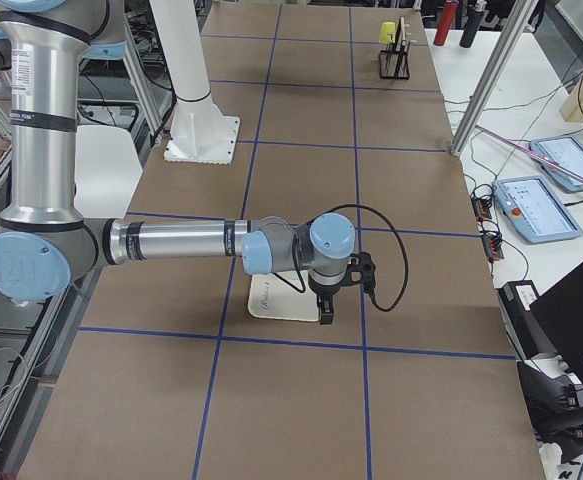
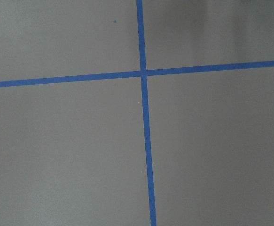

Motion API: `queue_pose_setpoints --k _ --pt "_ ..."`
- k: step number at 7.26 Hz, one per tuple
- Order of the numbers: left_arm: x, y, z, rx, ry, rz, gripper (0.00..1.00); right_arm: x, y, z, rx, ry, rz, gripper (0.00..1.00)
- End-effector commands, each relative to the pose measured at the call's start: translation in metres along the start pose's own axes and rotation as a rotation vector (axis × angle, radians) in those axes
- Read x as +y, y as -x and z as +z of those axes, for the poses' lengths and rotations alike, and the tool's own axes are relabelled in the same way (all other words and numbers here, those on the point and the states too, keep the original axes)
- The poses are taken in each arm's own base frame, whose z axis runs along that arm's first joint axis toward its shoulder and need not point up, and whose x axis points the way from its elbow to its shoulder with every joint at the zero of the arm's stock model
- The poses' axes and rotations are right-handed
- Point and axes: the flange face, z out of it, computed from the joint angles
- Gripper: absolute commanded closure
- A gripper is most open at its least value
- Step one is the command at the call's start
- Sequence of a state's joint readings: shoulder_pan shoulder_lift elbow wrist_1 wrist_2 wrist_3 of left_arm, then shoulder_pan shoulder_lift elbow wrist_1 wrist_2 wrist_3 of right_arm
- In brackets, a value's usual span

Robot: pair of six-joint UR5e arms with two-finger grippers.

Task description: Left arm grabs green cup and hands to right arm on tray

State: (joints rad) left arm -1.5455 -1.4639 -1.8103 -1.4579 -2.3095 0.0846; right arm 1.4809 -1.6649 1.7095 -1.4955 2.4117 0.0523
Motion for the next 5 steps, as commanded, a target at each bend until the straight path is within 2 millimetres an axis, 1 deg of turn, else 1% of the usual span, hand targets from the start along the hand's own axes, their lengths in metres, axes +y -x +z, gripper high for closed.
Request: queue_pose_setpoints --k 1,2,3,5 --pt "0.004 0.006 0.000 -0.001 0.001 -0.005 0.00 0.005 -0.024 -0.028 -0.024 -0.025 0.096 0.00" --pt "0.004 0.005 -0.001 -0.003 -0.001 -0.003 0.00 0.009 -0.010 -0.041 -0.020 0.006 0.120 0.00" --pt "0.003 0.005 -0.001 -0.003 -0.002 -0.004 0.00 0.010 -0.010 -0.042 -0.011 0.011 0.123 0.00" --pt "0.005 0.009 0.002 -0.002 0.005 -0.011 0.00 0.012 -0.017 -0.035 -0.008 0.025 0.105 0.00"
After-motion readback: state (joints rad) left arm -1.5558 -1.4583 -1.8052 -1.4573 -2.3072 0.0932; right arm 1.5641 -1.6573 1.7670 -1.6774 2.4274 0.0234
